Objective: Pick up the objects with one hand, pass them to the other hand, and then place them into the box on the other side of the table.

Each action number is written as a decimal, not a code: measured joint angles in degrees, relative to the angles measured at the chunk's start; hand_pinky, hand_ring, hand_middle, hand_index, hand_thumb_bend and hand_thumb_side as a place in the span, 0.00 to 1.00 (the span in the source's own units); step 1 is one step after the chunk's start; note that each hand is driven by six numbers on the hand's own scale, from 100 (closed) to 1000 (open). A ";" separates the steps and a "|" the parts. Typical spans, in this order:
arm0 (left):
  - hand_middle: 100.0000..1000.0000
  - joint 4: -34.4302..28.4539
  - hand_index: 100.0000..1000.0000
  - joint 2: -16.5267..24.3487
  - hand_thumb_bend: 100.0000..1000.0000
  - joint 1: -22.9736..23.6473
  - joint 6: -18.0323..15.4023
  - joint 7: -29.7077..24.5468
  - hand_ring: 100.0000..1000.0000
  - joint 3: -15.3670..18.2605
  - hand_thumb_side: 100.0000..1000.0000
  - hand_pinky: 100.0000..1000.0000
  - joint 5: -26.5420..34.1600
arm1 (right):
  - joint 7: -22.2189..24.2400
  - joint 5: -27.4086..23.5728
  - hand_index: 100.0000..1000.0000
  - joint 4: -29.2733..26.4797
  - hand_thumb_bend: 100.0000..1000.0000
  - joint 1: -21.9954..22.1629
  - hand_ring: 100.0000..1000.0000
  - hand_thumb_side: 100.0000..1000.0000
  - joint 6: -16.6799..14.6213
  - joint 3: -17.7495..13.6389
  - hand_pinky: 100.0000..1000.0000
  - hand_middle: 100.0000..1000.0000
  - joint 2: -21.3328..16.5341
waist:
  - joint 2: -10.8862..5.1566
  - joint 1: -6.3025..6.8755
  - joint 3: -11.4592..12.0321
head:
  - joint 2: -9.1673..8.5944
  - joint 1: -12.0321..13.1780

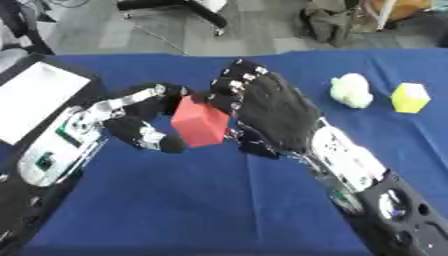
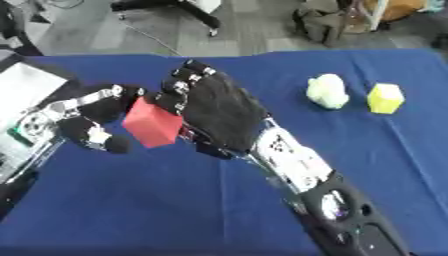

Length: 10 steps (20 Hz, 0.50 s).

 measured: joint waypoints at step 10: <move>0.56 0.00 0.68 -0.05 0.70 -0.88 0.53 2.58 0.56 0.00 0.44 0.64 0.00 | 0.05 0.00 0.46 -0.34 0.06 -0.05 0.51 0.02 -0.08 0.33 0.61 0.33 0.04 | 0.00 -0.18 -0.02 | 0.00 0.08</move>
